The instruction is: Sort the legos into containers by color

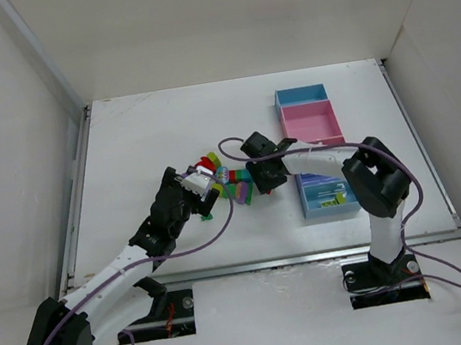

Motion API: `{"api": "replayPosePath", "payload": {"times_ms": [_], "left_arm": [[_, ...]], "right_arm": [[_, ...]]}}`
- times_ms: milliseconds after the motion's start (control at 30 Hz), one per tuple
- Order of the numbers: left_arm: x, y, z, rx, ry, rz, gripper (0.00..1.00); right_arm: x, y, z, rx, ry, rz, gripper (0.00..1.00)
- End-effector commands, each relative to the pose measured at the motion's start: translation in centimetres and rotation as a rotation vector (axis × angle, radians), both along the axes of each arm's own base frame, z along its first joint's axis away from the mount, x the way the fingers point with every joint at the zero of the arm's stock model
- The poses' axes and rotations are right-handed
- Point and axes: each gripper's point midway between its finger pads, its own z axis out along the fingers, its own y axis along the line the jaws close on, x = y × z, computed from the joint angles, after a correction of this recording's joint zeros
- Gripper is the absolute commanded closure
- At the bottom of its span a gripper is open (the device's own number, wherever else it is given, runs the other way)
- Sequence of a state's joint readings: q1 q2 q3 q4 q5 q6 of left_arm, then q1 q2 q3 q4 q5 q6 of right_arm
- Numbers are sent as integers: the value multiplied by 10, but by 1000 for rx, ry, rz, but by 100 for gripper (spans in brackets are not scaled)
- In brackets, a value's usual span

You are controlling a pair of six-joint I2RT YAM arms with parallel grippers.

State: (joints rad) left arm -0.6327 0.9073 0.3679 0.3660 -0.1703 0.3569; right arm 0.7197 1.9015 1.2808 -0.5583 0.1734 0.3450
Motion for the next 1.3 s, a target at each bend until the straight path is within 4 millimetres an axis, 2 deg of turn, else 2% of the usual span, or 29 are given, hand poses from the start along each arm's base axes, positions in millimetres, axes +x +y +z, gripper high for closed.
{"api": "replayPosePath", "payload": {"times_ms": [0,133,167,233,367,500,533,567,600,633,867,933,1000,1167,1200,1233,1267], "left_arm": [[2,1,12,-37,-39,15,0],[2,1,12,-37,-39,15,0],[2,1,12,-37,-39,15,0],[2,1,12,-37,-39,15,0],[1,0,7,-33,-30,7,0],[1,0,7,-33,-30,6,0],[1,0,7,-33,-30,6,0],[1,0,7,-33,-30,6,0],[0,1,10,-30,-41,4,0],[0,1,10,-30,-41,4,0],[1,2,10,-28,-42,13,0],[2,2,12,-34,-50,13,0],[2,2,12,-34,-50,13,0],[2,2,12,-34,-50,13,0],[3,1,14,-34,-50,13,0],[3,1,14,-34,-50,13,0],[3,1,14,-34,-50,13,0]], "right_arm": [[-9,8,11,54,4,88,53],[-22,2,-2,45,47,115,53],[-21,2,1,47,38,124,53],[-25,-1,-4,39,48,124,54],[-19,0,0,43,16,117,55],[-12,2,-9,0,9,125,55],[-9,8,-8,-1,-3,132,56],[-10,7,-13,-20,10,147,58],[-7,9,-10,-14,3,147,64],[-7,9,-10,-18,1,155,66],[-16,8,-9,18,13,148,76],[-18,6,-11,13,20,147,82],[-18,7,-7,23,13,139,88],[-14,10,11,58,-27,101,91],[-8,10,23,67,-59,76,91],[-9,10,24,71,-58,68,91],[-5,11,37,85,-85,45,91]]}}
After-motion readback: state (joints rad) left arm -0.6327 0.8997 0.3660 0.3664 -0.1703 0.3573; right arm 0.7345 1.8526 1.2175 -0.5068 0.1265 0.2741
